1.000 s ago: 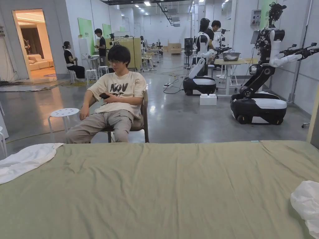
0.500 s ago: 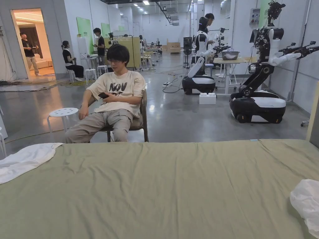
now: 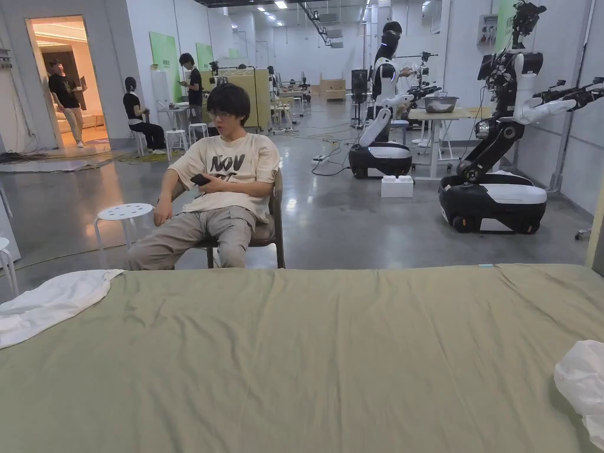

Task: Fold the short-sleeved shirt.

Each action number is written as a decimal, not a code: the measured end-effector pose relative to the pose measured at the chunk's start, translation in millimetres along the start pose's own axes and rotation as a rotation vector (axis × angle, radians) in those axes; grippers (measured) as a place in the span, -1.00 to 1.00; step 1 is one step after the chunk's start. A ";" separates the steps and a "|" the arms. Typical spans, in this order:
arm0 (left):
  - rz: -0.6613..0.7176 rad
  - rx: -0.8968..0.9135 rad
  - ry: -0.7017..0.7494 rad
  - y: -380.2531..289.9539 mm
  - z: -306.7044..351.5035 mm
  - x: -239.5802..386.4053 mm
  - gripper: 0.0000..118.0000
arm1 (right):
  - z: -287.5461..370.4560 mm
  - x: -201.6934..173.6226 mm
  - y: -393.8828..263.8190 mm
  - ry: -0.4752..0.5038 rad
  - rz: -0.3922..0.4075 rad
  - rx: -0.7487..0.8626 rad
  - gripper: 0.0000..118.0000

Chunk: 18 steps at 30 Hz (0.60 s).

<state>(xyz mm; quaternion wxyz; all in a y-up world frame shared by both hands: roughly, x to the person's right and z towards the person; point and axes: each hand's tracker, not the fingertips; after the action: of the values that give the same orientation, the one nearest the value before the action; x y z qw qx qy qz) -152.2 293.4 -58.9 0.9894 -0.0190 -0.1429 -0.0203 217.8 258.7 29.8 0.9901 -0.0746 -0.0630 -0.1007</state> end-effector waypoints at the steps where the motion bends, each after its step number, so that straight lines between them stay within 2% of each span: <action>1: 0.005 0.004 0.001 0.2 0.1 0.0 0.94 | -0.6 -0.6 0.1 0.001 0.002 0.004 1.00; 18: 0.034 0.004 0.003 -3.9 -8.5 -2.2 0.94 | -16.5 -5.9 -1.8 -0.017 0.093 0.005 1.00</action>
<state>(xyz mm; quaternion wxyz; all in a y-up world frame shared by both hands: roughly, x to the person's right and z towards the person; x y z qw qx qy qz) -152.1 289.2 -67.5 0.9898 -0.0192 -0.1409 -0.0035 213.4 255.4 13.1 0.9933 -0.0759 -0.0683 -0.0538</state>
